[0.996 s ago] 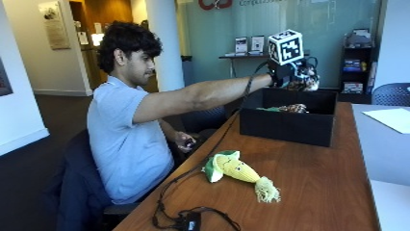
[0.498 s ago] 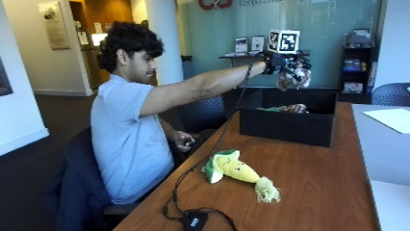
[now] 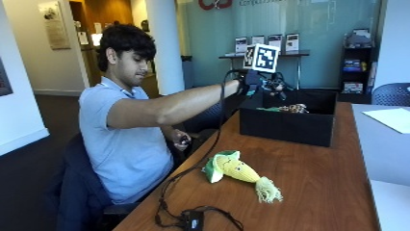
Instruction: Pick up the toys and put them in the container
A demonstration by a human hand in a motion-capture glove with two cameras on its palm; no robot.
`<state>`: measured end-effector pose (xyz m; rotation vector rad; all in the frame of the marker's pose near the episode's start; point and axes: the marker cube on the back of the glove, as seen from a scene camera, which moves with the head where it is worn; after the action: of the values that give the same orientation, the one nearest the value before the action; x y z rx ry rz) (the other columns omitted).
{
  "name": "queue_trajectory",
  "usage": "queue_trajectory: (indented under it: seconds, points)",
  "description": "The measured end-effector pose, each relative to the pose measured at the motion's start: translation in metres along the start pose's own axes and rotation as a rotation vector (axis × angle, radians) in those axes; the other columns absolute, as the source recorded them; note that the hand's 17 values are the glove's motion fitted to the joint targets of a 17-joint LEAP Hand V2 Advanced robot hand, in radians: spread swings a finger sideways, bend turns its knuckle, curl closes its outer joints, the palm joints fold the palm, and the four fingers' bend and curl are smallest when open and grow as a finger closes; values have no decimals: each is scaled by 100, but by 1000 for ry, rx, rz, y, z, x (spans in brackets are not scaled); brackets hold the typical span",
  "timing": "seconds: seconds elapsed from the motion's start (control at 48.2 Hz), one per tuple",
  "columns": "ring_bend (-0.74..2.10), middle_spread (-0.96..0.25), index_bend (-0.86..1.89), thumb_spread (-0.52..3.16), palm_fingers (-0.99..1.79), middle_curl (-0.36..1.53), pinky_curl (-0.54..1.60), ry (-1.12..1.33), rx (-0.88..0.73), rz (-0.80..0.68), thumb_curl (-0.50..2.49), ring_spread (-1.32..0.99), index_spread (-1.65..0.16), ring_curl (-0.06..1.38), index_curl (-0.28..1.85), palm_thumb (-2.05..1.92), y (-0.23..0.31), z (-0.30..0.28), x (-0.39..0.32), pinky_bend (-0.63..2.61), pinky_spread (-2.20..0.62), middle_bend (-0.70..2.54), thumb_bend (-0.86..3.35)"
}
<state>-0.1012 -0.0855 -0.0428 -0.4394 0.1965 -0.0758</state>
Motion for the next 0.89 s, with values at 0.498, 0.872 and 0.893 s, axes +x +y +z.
queue_trajectory:
  seconds: [0.498, 0.872, 0.893]
  points:
    - [13, 2, 17, 132, -20, 17, 33, -206, -166, 130, 30, 2, -34, 15, 36, 0, 146, 183, 102, 114, 9, 12, -1]
    - [0, 5, 52, 147, -14, 16, 32, -319, -98, 44, 31, 4, -30, 4, 46, 8, 133, 253, 75, 106, -4, 15, 3]
    - [2, 5, 58, 150, -7, 17, 31, -318, -65, 48, 31, 4, -29, 3, 48, 10, 132, 253, 74, 105, -5, 18, 5]
